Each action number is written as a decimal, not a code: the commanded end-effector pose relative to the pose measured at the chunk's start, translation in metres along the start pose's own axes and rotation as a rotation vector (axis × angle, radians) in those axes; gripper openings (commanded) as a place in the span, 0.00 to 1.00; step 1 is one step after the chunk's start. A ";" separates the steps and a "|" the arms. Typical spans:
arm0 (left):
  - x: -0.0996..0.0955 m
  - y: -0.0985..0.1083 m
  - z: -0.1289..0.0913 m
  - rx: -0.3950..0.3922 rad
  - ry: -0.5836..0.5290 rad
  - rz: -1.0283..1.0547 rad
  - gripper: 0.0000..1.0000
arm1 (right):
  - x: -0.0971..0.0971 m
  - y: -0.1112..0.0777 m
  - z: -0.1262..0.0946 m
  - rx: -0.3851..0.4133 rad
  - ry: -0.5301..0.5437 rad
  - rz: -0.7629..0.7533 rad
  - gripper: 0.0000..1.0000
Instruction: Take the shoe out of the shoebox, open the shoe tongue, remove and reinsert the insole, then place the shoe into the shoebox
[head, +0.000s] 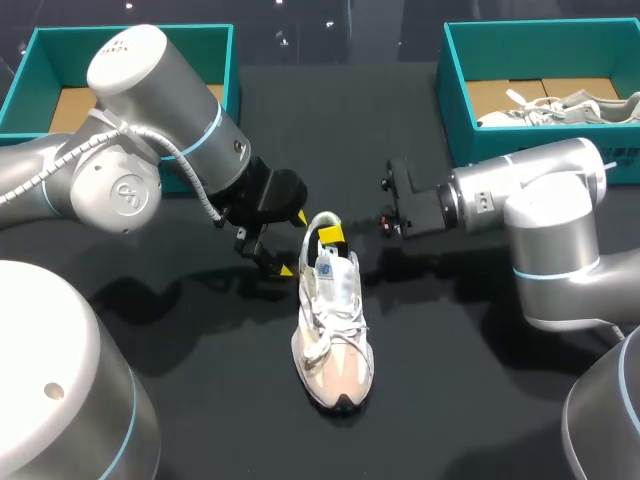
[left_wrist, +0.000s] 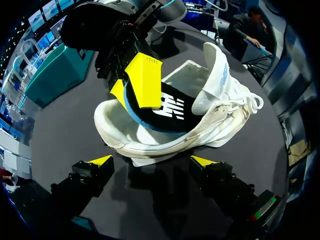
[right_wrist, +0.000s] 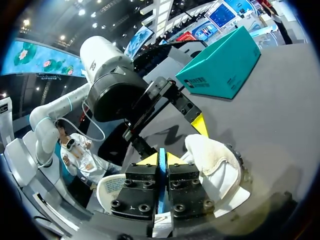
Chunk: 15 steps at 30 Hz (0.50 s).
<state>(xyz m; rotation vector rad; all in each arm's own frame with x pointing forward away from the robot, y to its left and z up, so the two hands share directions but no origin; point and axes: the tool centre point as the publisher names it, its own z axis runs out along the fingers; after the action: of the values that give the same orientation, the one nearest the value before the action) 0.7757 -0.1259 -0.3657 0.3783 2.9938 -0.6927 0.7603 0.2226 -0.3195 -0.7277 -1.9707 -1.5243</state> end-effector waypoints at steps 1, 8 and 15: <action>0.000 0.000 0.001 0.000 0.001 0.001 1.00 | -0.007 -0.003 0.005 0.013 0.012 0.019 0.00; 0.000 0.000 0.001 0.000 0.001 0.001 1.00 | -0.006 -0.020 0.009 0.030 0.018 0.090 0.00; 0.000 0.000 0.001 0.000 0.001 0.001 1.00 | 0.004 -0.021 0.007 0.026 -0.004 0.088 0.00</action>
<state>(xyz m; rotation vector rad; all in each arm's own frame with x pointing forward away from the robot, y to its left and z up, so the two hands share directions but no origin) 0.7758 -0.1259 -0.3657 0.3783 2.9938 -0.6927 0.7486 0.2257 -0.3362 -0.7813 -1.9218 -1.4384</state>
